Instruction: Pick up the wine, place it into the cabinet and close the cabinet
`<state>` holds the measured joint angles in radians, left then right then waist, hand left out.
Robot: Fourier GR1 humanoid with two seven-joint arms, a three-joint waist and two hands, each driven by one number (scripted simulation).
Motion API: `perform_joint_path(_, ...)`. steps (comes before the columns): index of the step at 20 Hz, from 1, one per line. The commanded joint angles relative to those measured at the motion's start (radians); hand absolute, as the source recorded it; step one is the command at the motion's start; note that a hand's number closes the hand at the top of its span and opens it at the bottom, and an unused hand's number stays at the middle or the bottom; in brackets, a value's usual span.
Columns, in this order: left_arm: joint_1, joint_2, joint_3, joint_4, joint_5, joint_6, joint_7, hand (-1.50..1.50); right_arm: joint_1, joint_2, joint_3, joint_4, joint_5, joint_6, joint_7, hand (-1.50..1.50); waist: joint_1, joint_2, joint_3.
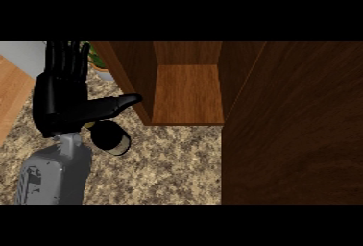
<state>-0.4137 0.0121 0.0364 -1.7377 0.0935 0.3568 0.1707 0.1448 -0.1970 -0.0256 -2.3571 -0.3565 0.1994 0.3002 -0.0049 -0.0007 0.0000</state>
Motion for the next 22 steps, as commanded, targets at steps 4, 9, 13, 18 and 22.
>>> perform_joint_path(4, 0.086, -0.011, -0.035, -0.055, -0.017, 0.013, 0.007, -1.5, 0.064, 0.012, -0.043, -0.037, -0.031, 0.058, 0.013, -1.5, 0.001, -0.001, 0.0)
perform_joint_path(9, 0.031, -0.012, -0.068, -0.058, -0.056, 0.056, 0.052, -1.5, -0.119, 0.04, 0.01, -0.041, 0.027, -0.05, 0.138, -1.5, 0.004, 0.0, 0.0)
perform_joint_path(13, 0.125, -0.012, -0.081, -0.084, -0.067, 0.06, 0.016, -1.5, -0.05, 0.024, 0.003, -0.103, 0.018, -0.011, 0.166, -1.5, 0.003, -0.001, 0.0)
perform_joint_path(18, 0.146, 0.008, -0.075, -0.158, -0.102, 0.083, 0.108, -1.5, -0.081, 0.044, -0.046, -0.003, 0.006, 0.03, 0.09, -1.5, 0.005, -0.001, 0.0)
perform_joint_path(22, 0.188, 0.018, -0.041, -0.158, -0.08, 0.067, 0.082, -1.5, -0.048, 0.085, -0.013, 0.024, 0.055, 0.053, 0.034, -1.5, 0.004, 0.0, 0.0)
